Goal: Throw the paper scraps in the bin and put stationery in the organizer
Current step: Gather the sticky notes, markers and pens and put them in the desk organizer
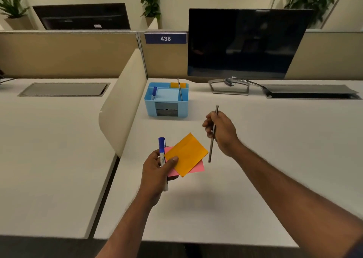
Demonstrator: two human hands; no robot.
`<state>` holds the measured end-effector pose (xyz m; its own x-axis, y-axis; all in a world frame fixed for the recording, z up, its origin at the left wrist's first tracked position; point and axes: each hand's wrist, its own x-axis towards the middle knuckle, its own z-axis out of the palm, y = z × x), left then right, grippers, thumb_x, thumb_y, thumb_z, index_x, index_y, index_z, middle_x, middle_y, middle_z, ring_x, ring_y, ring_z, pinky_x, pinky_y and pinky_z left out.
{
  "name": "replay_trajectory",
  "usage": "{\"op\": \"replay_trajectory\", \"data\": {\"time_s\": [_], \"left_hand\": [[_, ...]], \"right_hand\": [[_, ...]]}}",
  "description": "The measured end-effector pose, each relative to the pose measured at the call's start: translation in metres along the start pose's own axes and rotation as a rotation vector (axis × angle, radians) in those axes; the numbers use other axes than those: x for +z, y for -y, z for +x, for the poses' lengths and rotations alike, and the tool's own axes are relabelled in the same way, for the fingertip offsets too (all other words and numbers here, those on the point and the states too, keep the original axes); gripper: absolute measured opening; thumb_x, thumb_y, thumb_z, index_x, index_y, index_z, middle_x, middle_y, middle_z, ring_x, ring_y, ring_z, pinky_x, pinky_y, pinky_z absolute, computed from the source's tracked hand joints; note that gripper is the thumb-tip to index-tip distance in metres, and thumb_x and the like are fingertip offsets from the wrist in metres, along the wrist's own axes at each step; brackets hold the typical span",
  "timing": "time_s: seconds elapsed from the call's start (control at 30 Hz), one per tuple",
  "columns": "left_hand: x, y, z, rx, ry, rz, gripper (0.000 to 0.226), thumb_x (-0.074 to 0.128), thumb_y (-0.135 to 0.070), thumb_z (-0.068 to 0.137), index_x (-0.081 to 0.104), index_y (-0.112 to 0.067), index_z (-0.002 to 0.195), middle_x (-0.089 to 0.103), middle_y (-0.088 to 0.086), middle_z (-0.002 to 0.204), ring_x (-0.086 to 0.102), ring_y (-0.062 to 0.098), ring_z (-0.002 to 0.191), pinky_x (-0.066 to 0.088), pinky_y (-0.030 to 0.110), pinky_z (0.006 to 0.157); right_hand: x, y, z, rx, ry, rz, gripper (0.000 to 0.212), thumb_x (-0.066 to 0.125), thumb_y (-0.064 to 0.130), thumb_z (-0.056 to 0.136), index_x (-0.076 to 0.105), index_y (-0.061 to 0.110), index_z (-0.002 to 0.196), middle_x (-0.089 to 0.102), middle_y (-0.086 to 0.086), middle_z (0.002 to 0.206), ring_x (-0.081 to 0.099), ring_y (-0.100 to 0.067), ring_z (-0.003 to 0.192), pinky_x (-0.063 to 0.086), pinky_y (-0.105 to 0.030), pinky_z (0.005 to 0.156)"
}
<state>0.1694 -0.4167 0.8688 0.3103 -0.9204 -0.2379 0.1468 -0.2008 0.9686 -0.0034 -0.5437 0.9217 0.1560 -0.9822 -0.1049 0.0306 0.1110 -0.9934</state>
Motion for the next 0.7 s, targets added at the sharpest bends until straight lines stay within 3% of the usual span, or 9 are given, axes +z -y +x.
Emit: {"op": "replay_trajectory", "data": {"time_s": [0.4, 0.57, 0.7], "left_hand": [[0.013, -0.01, 0.106, -0.037, -0.027, -0.041, 0.043, 0.067, -0.021, 0.086, 0.054, -0.013, 0.125, 0.067, 0.011, 0.113, 0.068, 0.026, 0.092, 0.058, 0.029, 0.062], [0.017, -0.005, 0.141, -0.061, -0.045, -0.059, 0.044, 0.067, -0.022, 0.085, 0.053, -0.014, 0.126, 0.066, 0.008, 0.114, 0.068, 0.026, 0.094, 0.058, 0.028, 0.061], [0.019, 0.0, 0.16, -0.073, -0.063, -0.048, 0.047, 0.067, -0.025, 0.085, 0.052, -0.015, 0.129, 0.065, 0.008, 0.119, 0.067, 0.027, 0.098, 0.059, 0.03, 0.064]], "right_hand": [[0.062, 0.062, 0.21, -0.157, -0.034, -0.062, 0.025, 0.034, 0.025, 0.103, 0.05, 0.015, 0.087, 0.056, -0.002, 0.07, 0.047, -0.01, 0.057, 0.039, -0.021, 0.052], [0.081, 0.047, 0.261, -0.156, -0.037, -0.09, 0.025, 0.034, 0.025, 0.104, 0.049, 0.017, 0.085, 0.055, -0.003, 0.071, 0.047, -0.009, 0.059, 0.041, -0.018, 0.053], [0.088, 0.023, 0.287, -0.107, -0.058, -0.126, 0.025, 0.036, 0.026, 0.103, 0.05, 0.017, 0.085, 0.056, -0.002, 0.074, 0.051, -0.011, 0.064, 0.048, -0.025, 0.062]]}}
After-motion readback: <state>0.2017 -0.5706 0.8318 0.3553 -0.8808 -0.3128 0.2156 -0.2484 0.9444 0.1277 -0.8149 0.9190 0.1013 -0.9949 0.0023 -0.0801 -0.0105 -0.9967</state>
